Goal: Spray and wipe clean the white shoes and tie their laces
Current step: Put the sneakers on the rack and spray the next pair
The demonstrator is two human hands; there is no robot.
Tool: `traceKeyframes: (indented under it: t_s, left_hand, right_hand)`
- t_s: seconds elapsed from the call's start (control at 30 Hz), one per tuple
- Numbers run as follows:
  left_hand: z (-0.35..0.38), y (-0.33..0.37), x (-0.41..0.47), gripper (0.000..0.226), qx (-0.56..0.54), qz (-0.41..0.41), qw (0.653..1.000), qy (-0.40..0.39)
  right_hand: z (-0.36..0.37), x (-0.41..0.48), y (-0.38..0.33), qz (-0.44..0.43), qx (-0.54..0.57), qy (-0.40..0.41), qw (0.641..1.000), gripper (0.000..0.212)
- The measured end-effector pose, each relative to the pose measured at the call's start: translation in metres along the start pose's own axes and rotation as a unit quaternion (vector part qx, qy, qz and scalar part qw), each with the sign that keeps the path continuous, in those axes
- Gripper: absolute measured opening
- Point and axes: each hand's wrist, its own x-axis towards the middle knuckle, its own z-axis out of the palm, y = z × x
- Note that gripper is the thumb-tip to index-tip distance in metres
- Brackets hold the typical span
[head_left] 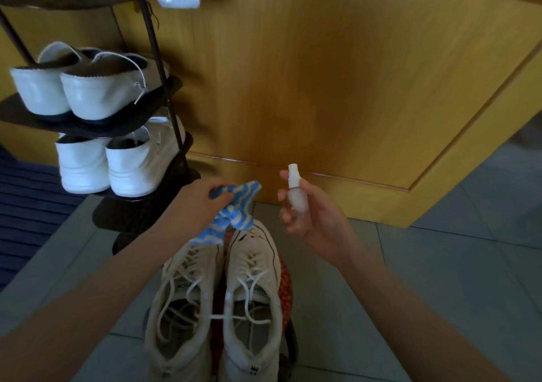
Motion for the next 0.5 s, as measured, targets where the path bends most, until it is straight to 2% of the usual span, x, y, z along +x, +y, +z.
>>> traceKeyframes:
  t_s: [0.3, 0.5]
  left_hand:
    - [0.0, -0.02, -0.004, 0.026, 0.023, 0.008, 1.0, -0.002]
    - [-0.002, -0.031, -0.003, 0.028, 0.029, 0.008, 0.999, -0.016]
  right_hand:
    - [-0.012, 0.004, 0.013, 0.01, -0.05, 0.019, 0.999, 0.041]
    - [-0.018, 0.003, 0.019, 0.034, -0.163, 0.035, 0.985, 0.04]
